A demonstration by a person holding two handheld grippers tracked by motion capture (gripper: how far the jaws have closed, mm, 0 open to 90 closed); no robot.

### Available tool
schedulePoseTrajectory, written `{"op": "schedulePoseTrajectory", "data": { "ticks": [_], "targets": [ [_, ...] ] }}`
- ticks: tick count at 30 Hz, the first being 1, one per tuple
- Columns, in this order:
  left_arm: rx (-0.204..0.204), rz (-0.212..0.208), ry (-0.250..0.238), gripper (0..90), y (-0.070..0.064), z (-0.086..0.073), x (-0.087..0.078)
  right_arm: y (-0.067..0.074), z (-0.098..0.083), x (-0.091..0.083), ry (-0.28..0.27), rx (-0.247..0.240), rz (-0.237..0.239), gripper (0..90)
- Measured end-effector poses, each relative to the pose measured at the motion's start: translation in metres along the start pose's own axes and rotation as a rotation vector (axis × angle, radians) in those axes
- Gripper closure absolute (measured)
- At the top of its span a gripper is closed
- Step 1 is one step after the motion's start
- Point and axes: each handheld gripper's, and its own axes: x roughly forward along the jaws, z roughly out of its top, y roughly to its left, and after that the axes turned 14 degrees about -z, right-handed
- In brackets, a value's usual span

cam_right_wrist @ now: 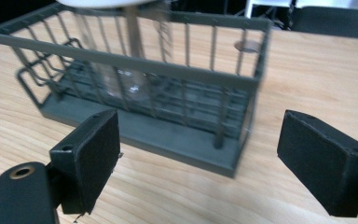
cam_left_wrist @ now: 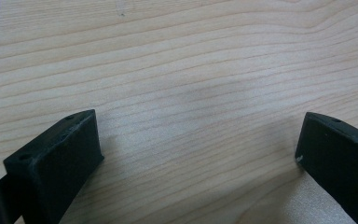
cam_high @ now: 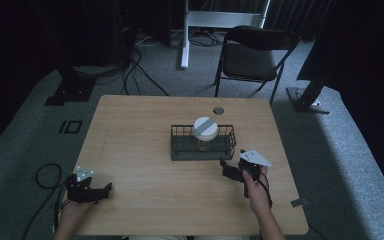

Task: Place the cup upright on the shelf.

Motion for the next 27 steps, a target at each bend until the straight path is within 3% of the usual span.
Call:
{"op": "schedulePoseTrajectory", "data": {
  "ticks": [4,14,27],
  "targets": [
    [0.000,0.000,0.000,0.2,0.000,0.000,0.000,-0.008,-0.003,-0.001,0.013,0.013,-0.029,12.8],
    [0.000,0.000,0.000,0.2,0.000,0.000,0.000,-0.028,-0.017,0.004,0.056,-0.008,-0.083,12.9],
    [0.000,0.000,0.000,0.2,0.000,0.000,0.000,-0.052,-0.030,0.011,0.107,0.027,-0.140,12.9]
  ]
}}
